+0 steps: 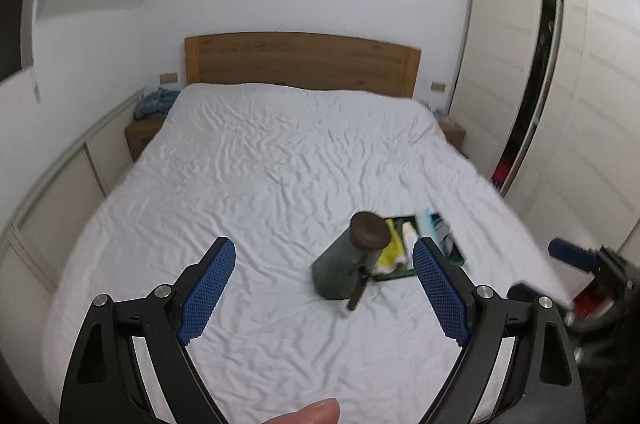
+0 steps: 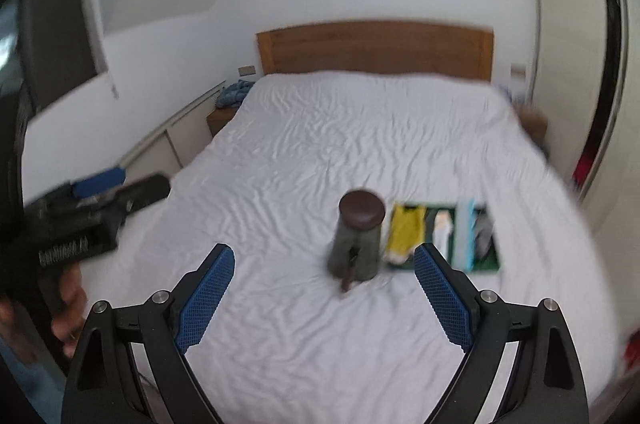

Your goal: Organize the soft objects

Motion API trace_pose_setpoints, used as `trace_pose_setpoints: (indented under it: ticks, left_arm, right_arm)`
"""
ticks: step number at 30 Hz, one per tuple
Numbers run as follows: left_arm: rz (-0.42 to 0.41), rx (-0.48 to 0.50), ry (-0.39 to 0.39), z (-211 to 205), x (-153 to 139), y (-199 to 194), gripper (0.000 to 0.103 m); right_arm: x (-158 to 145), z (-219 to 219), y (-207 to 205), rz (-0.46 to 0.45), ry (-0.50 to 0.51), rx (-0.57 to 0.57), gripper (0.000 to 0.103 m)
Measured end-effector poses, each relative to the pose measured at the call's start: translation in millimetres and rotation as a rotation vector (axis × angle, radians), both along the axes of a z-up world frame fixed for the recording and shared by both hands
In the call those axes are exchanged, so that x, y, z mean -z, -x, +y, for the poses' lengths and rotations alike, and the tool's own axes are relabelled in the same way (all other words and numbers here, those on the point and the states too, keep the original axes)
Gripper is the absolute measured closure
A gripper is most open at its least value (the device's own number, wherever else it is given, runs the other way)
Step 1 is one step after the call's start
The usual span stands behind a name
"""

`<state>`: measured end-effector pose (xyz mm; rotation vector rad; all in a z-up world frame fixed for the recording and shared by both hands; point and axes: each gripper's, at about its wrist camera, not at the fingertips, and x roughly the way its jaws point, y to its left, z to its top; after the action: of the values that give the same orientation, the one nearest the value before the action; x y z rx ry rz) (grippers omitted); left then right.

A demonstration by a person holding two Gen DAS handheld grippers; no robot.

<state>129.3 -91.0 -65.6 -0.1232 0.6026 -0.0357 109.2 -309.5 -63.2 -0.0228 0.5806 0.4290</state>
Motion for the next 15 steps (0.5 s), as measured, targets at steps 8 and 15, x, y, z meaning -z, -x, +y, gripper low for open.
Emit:
trace_pose_setpoints:
  ticks: [8, 15]
  left_arm:
    - [-0.047, -0.033, -0.025, 14, -17, 0, 0.016]
    - [-0.034, -0.014, -0.075, 11, -17, 6, 0.016]
  right_arm:
    - [-9, 30, 31, -0.103, 0.115, -0.033, 0.001]
    - [-9, 41, 39, -0.103, 0.134, -0.08, 0.0]
